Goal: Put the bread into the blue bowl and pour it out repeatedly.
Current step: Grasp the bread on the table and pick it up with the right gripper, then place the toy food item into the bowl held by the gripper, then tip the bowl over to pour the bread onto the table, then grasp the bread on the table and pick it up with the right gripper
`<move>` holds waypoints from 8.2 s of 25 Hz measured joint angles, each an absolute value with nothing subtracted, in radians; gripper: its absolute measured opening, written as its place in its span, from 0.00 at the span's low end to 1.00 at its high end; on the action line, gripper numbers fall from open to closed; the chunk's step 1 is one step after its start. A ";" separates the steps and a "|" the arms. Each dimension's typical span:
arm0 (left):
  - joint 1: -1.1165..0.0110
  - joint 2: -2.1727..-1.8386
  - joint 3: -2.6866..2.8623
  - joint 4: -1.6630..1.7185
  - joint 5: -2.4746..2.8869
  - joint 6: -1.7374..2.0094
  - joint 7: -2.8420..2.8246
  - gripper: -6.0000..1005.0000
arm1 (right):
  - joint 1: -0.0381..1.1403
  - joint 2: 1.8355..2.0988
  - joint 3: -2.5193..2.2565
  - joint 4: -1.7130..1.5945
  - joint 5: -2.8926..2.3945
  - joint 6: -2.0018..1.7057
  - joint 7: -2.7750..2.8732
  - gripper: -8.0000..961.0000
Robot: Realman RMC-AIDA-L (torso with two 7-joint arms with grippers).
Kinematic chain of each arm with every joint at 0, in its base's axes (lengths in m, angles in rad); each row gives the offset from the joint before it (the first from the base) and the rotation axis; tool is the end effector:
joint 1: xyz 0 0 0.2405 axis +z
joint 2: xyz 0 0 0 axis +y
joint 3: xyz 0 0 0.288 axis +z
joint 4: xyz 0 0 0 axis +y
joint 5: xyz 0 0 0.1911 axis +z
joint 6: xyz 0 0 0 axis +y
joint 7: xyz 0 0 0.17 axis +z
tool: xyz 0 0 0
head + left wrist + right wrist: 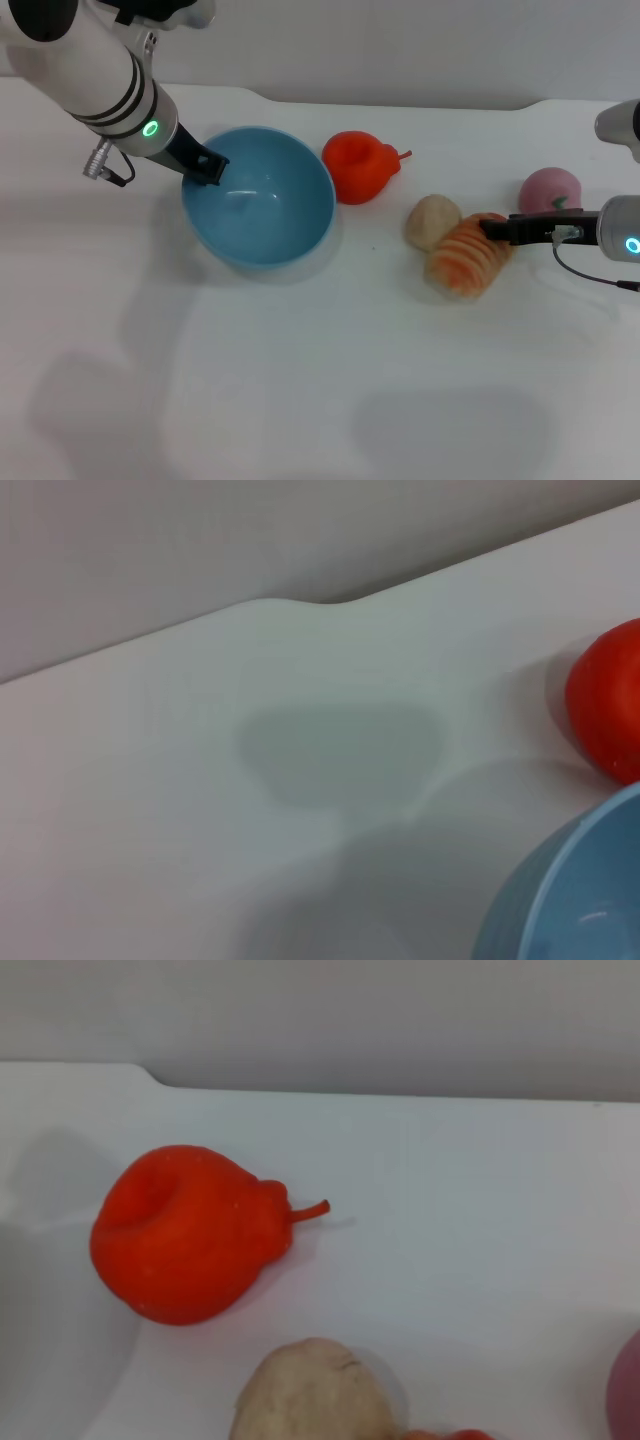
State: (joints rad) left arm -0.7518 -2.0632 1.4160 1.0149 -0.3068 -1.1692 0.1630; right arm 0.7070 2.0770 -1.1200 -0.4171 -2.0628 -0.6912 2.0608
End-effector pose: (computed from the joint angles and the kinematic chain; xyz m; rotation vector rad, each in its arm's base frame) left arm -0.2463 0.4297 -0.0419 -2.1061 -1.1534 0.4225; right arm 0.3069 0.4160 -0.0953 -2.2232 1.2562 0.1325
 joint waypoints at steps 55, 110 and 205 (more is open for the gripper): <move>-0.846 -2.062 1.600 0.939 -0.607 -1.228 0.042 0.01 | 0.561 2.072 -1.530 -0.979 -1.762 -0.938 1.689 0.11; -0.854 -2.077 2.156 1.033 0.315 -0.992 -0.473 0.01 | 0.240 2.068 -1.003 -0.422 -0.855 -1.231 1.230 0.60; -0.745 -2.062 1.364 1.036 -0.347 -1.155 0.213 0.00 | 0.765 2.083 -1.787 -0.634 -1.985 -0.945 2.451 0.53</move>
